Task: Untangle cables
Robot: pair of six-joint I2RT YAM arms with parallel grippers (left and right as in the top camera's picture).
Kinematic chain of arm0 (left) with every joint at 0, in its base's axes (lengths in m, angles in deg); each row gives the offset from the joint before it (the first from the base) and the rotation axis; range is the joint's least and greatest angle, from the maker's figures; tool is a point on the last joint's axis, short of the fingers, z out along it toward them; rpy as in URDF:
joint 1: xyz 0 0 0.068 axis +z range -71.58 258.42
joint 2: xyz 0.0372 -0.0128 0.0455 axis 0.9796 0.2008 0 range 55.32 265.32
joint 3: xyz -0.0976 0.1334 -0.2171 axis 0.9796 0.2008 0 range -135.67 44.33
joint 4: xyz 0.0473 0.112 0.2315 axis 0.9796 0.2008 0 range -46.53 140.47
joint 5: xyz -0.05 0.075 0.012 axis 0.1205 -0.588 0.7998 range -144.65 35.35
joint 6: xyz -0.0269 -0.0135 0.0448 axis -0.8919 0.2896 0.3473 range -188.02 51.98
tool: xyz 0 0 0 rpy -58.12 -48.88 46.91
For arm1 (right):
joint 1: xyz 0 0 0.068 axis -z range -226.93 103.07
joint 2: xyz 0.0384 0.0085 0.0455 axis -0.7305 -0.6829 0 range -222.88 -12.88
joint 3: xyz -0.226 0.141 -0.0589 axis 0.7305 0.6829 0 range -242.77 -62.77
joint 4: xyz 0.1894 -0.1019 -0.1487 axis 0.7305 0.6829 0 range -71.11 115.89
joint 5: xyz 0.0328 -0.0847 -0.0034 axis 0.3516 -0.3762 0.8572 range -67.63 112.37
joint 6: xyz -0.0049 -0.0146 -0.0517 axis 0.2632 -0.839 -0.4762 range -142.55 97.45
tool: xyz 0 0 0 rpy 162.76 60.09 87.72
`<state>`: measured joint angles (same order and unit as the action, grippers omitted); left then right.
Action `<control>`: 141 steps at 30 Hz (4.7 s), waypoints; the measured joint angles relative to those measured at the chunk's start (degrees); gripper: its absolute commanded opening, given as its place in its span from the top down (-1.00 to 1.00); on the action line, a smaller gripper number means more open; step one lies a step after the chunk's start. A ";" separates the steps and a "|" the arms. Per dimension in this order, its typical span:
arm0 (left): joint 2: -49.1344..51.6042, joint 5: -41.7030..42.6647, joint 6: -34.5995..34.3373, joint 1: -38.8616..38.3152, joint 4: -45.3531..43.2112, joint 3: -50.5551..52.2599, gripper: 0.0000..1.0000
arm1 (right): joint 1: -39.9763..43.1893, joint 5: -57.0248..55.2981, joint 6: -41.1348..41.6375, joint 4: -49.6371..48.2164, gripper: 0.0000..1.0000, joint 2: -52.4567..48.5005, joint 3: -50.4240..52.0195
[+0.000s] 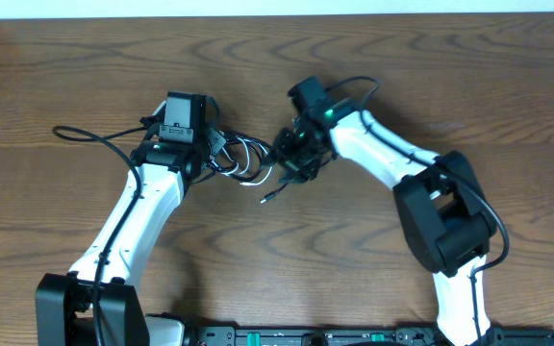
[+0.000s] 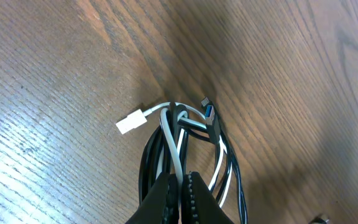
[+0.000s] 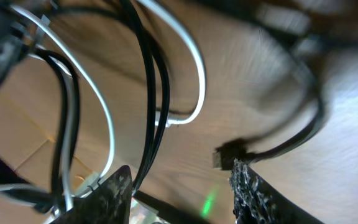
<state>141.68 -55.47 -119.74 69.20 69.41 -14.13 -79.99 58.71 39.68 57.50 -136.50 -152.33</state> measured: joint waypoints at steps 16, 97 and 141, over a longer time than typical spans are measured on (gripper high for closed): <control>0.00 -0.44 -0.79 0.00 0.09 0.00 0.85 | -5.88 -8.41 16.15 -9.70 -0.29 0.00 0.17; 19.80 29.68 14.34 11.58 -5.42 -0.24 0.85 | -1.40 1.20 -2.49 -24.55 0.98 -8.37 0.07; 8.02 39.54 31.21 9.03 -6.05 -0.07 0.85 | 1.68 -39.45 -13.77 13.53 0.98 5.35 -0.79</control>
<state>149.70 -15.93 -88.53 78.23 63.35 -14.20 -78.31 19.26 25.91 71.03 -131.14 -153.11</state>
